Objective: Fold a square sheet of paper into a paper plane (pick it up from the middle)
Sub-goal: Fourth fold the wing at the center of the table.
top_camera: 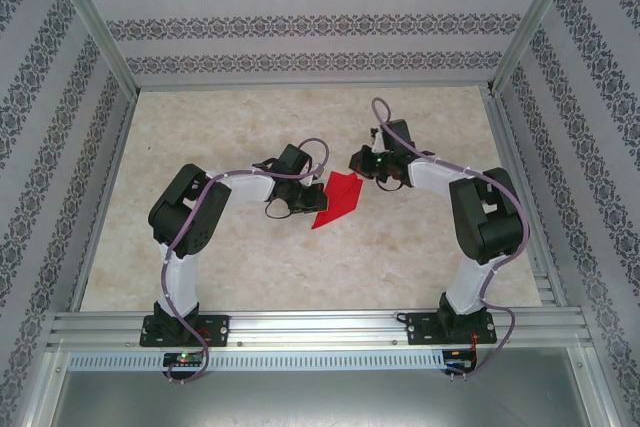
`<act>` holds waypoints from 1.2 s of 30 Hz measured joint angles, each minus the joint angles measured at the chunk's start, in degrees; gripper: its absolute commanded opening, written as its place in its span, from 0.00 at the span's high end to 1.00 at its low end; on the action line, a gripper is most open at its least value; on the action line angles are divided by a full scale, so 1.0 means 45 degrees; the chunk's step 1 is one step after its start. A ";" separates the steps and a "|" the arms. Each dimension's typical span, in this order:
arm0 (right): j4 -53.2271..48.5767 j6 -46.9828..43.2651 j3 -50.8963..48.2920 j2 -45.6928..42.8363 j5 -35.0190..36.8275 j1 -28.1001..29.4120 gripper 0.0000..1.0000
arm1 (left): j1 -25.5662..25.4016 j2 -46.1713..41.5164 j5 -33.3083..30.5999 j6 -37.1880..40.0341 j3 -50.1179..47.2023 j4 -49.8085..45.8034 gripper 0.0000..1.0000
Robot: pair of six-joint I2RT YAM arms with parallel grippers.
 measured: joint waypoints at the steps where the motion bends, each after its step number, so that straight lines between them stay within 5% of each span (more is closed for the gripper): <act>1: 0.0083 0.0107 -0.0160 -0.0019 -0.0044 0.0316 0.98 | 0.0000 0.0000 0.0000 0.0000 0.0005 0.0000 1.00; 17: 0.0967 0.0894 -0.1146 0.1273 -0.0704 0.1083 0.98 | 0.0000 -0.0044 0.0039 -0.0005 -0.0015 0.0029 0.99; 23: 0.0612 0.0738 -0.0976 0.1297 -0.0559 0.1088 0.98 | 0.0000 -0.0350 0.0029 -0.0049 0.0364 -0.0806 0.86; 36: 0.0078 0.0656 -0.0665 0.1370 -0.0418 0.1093 0.98 | -0.0010 -0.1457 0.0355 -0.0491 0.0704 -0.0865 0.89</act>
